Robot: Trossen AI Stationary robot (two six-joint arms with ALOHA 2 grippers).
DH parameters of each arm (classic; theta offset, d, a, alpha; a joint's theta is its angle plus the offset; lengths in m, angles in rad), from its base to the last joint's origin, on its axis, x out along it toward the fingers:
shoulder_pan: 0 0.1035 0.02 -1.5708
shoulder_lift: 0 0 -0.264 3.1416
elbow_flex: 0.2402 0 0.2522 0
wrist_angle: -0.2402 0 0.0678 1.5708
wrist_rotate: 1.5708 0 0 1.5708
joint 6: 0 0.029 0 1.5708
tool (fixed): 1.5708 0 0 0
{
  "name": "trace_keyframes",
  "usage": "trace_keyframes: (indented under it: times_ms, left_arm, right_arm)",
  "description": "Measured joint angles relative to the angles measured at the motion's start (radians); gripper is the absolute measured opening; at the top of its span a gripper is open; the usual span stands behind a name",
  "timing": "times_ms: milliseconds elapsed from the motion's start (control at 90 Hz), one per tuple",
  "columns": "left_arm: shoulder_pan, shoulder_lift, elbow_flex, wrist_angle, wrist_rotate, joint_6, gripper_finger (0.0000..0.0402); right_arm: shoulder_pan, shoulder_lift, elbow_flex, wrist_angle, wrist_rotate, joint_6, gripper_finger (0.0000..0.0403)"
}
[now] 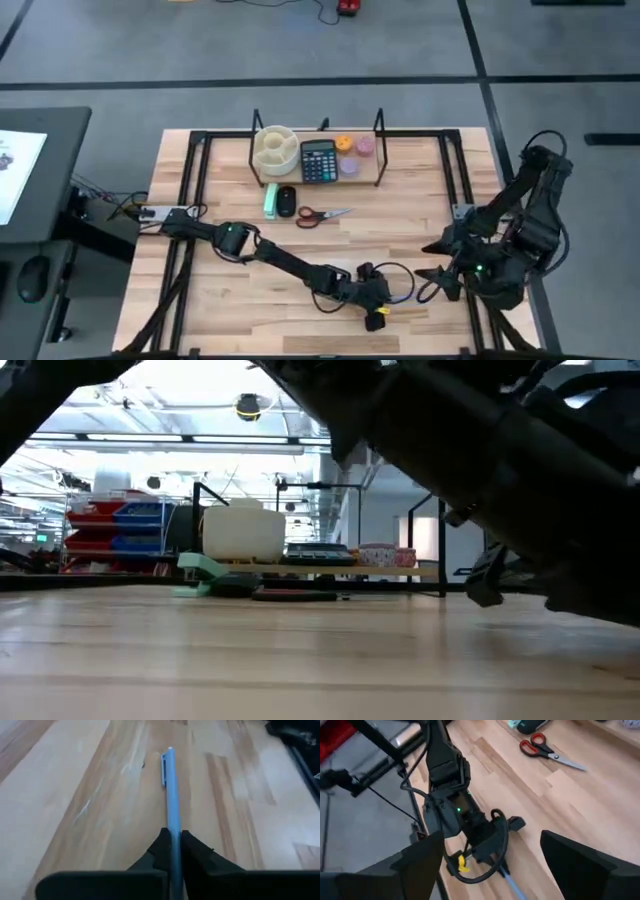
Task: Stock shelves
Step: Put the gray pen into the white pen organizer on the shelf
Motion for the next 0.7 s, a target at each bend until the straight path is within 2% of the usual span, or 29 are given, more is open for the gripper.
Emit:
trace_keyframes:
  times_ms: [233,344,567,700]
  left_arm:
    - [0.000,-0.050,0.000,-0.041,-0.091,-0.013,0.0000]
    - [0.000,-0.060,0.002,-0.030,-0.100,-0.014,0.0000]
    - [-0.004,-0.057,0.002,-0.008,-0.101,-0.028,0.0000]
    - [-0.013,-0.102,0.001,-0.011,-0.119,-0.017,0.0000]
  right_arm:
    - [0.103,0.002,0.000,-0.022,0.085,0.180,0.0319]
    - [0.160,0.022,0.000,-0.068,0.125,0.285,0.0319]
    - [0.215,0.094,0.000,-0.139,0.127,0.459,0.0319]
    - [0.238,0.137,0.000,-0.150,0.143,0.559,0.0319]
